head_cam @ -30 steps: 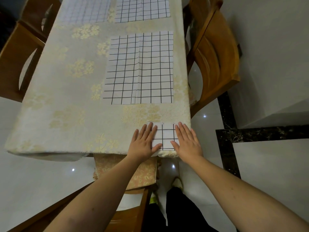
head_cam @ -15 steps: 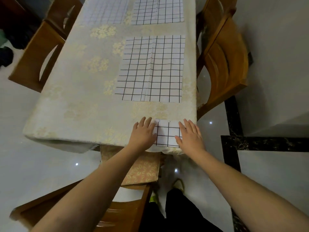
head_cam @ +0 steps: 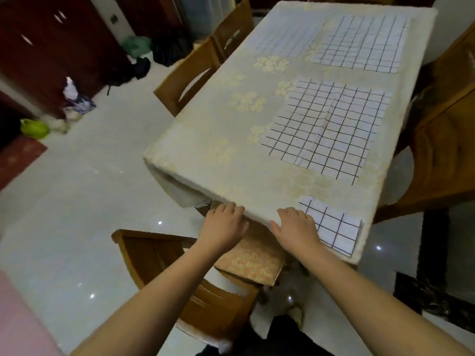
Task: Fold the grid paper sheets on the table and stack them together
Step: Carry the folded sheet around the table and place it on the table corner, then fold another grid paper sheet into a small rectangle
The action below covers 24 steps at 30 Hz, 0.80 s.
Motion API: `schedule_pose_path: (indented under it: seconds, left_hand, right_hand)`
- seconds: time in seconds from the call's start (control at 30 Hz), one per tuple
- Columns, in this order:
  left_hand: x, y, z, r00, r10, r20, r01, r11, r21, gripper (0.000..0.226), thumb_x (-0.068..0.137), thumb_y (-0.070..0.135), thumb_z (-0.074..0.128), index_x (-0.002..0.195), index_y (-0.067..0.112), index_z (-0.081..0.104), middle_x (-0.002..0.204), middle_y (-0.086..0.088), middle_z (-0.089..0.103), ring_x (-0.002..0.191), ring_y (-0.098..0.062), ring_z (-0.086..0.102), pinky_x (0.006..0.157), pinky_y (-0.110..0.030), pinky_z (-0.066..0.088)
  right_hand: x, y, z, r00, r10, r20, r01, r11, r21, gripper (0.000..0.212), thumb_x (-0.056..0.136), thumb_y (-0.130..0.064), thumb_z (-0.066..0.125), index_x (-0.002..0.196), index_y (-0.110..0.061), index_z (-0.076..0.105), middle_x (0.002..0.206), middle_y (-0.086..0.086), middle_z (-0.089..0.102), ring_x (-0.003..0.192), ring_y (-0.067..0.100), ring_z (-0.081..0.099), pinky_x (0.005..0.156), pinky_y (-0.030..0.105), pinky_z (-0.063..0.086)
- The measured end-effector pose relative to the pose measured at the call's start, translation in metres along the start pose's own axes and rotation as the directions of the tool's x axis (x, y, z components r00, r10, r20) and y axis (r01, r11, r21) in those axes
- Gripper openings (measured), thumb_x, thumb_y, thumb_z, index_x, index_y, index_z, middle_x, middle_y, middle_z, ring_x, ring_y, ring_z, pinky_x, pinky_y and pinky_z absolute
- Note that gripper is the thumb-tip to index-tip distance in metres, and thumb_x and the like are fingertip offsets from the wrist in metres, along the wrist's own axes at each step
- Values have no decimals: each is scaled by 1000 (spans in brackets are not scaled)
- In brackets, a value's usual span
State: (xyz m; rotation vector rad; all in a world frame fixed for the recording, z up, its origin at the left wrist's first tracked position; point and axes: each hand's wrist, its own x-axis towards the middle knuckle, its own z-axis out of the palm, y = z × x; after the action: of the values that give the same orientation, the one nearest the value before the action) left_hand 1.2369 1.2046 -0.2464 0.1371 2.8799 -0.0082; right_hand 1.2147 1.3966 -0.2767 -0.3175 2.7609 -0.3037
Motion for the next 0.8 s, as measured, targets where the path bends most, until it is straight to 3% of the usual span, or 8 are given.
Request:
schedule_pose_path:
  seconds: [0.13,0.3,0.47,0.67,0.8]
  left_hand:
    - [-37,-36,2,994,-102,27,102,995,-4,51,97,55,34,139,27,40,138,-1,49,120,-22,52,92,-38,47]
    - [-81,-78,8,984,-176,-1,176,984,3,58,97,61,21,143,29,36,135,2,54,115,-19,57,92,-38,49]
    - [-135,-119,11,957,-278,-77,274,960,-62,64,95,67,15,141,30,40,139,5,53,130,-17,46,109,-43,31]
    - [-225,-186,19,925,-338,-174,326,941,-95,72,91,66,7,142,26,38,142,2,49,133,-19,40,111,-46,26]
    - [-283,-236,36,894,-408,-187,397,913,-93,78,88,66,3,143,24,39,138,0,53,128,-21,45,106,-45,30]
  right_hand:
    - [3,-47,-5,996,-90,-7,90,995,-33,50,99,-50,30,132,-19,51,127,5,57,116,27,51,92,38,39]
    - [-7,-107,-4,982,-189,-8,187,976,-113,50,99,-52,28,129,-20,51,125,4,58,115,26,52,91,38,39]
    - [-33,-174,5,949,-306,-72,290,941,-174,51,98,-53,24,123,-23,57,113,2,66,105,24,59,86,39,43]
    - [-74,-264,43,906,-423,-15,407,880,-243,62,93,-55,6,118,-27,55,117,-2,63,106,21,57,88,38,44]
    - [-99,-321,58,884,-465,-43,454,877,-161,53,98,-51,18,122,-22,56,121,0,62,113,24,54,98,41,40]
